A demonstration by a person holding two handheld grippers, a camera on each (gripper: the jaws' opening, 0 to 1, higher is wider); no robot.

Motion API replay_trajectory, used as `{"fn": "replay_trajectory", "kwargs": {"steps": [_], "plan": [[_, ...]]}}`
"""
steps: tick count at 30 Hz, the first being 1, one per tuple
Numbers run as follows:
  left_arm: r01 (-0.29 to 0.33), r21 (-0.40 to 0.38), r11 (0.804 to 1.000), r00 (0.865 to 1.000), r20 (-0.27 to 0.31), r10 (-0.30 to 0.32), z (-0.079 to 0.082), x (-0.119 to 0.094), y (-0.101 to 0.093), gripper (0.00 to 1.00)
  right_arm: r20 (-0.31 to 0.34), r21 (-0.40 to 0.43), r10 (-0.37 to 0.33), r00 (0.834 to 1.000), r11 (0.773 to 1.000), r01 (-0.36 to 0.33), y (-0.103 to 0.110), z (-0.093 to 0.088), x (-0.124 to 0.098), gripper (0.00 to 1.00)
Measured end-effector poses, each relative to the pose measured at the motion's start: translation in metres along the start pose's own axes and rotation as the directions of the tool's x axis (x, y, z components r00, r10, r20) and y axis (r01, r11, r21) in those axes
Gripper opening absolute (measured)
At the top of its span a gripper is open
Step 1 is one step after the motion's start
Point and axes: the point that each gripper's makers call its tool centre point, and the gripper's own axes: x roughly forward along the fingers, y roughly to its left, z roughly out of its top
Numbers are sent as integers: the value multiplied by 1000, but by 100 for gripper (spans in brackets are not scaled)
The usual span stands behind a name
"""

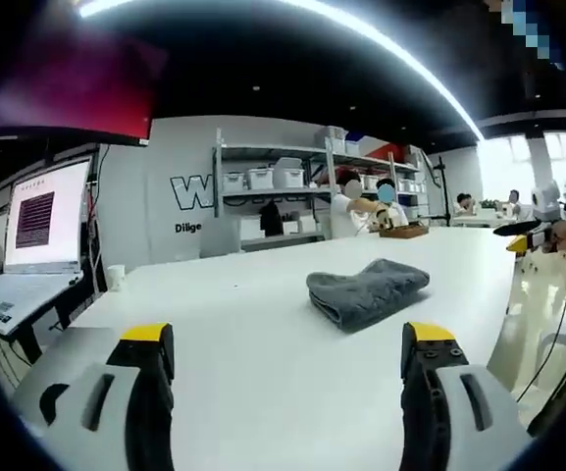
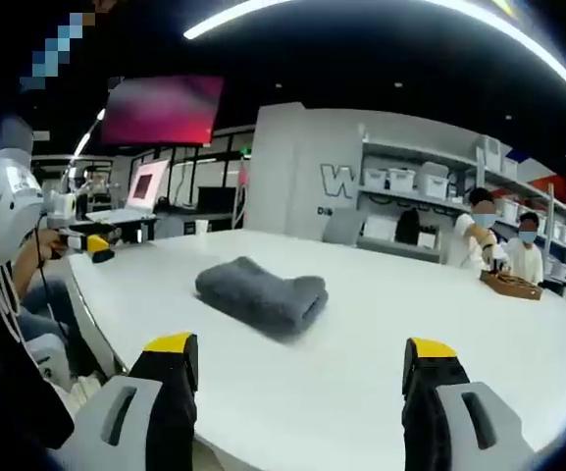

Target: Open the folded towel by lifting each exposed corner and separating the folded layers until the towel lies flat within the target outline without major curled edges

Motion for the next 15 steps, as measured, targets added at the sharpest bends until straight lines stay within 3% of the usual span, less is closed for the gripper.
{"fn": "replay_trajectory", "kwargs": {"steps": [11, 15], "plan": [[41, -14, 999, 999, -4, -41, -3, 1, -13, 93, 6, -23, 32, 999, 999, -32, 9, 4, 8, 83], [29, -4, 1000, 999, -14, -29, -5, 0, -9, 94, -2, -26, 35, 999, 999, -35, 10, 3, 7, 83]]}}
